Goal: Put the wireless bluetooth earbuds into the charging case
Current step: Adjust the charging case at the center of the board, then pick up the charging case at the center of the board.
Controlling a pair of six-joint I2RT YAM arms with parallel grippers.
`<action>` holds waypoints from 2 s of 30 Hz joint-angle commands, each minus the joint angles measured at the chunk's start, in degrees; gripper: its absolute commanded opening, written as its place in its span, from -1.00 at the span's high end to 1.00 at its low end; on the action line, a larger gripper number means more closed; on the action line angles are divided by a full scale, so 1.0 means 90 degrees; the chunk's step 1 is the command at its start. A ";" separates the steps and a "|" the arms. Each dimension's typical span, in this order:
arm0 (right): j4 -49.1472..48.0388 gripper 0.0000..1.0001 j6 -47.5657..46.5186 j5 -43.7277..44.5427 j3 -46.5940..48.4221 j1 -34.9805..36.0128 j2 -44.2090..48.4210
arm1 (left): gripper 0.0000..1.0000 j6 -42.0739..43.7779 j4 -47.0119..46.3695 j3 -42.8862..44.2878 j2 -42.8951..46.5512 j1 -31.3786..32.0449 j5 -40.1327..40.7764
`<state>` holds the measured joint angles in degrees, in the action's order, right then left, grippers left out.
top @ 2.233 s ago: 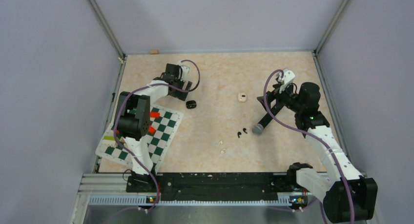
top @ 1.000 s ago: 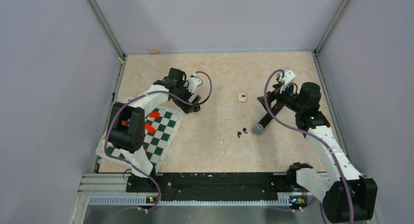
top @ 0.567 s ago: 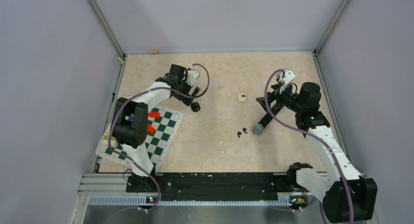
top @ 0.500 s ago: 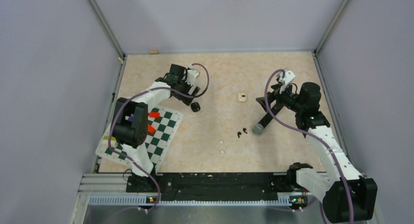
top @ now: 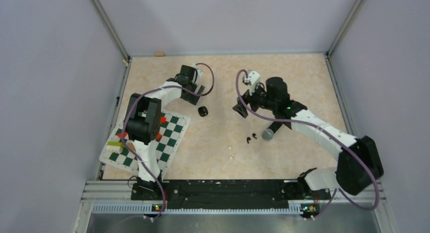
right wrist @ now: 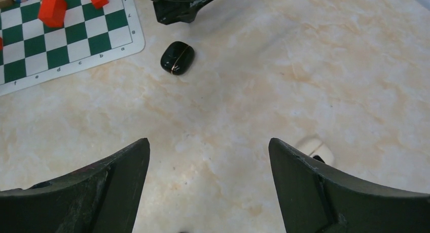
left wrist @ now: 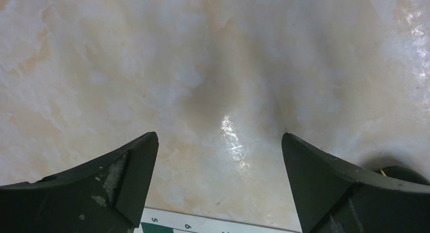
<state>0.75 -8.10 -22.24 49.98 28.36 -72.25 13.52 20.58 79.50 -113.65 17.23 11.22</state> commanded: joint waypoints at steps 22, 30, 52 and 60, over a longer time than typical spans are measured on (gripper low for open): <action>-0.1300 -0.61 0.0683 0.1420 0.1940 0.1713 -0.3661 | -0.96 -0.0484 0.0862 -0.0524 0.0362 0.0108 -0.2474; -0.1118 -0.59 0.0205 0.1152 0.2050 0.1875 -0.4041 | -0.98 -0.0607 0.0873 -0.0496 0.0335 0.0117 -0.2466; -0.0758 -0.45 -0.0171 0.1401 0.2630 0.2172 -0.4937 | -0.98 -0.0809 0.0834 -0.0418 0.0046 -0.0499 -0.2195; -0.0728 -0.17 -0.0250 0.1658 0.2628 0.2201 -0.5000 | -0.97 -0.0845 0.0809 -0.0429 0.0065 -0.0544 -0.2214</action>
<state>-5.96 -9.45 -9.04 71.46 47.51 -116.86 7.16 25.28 76.07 -111.74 13.19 -9.19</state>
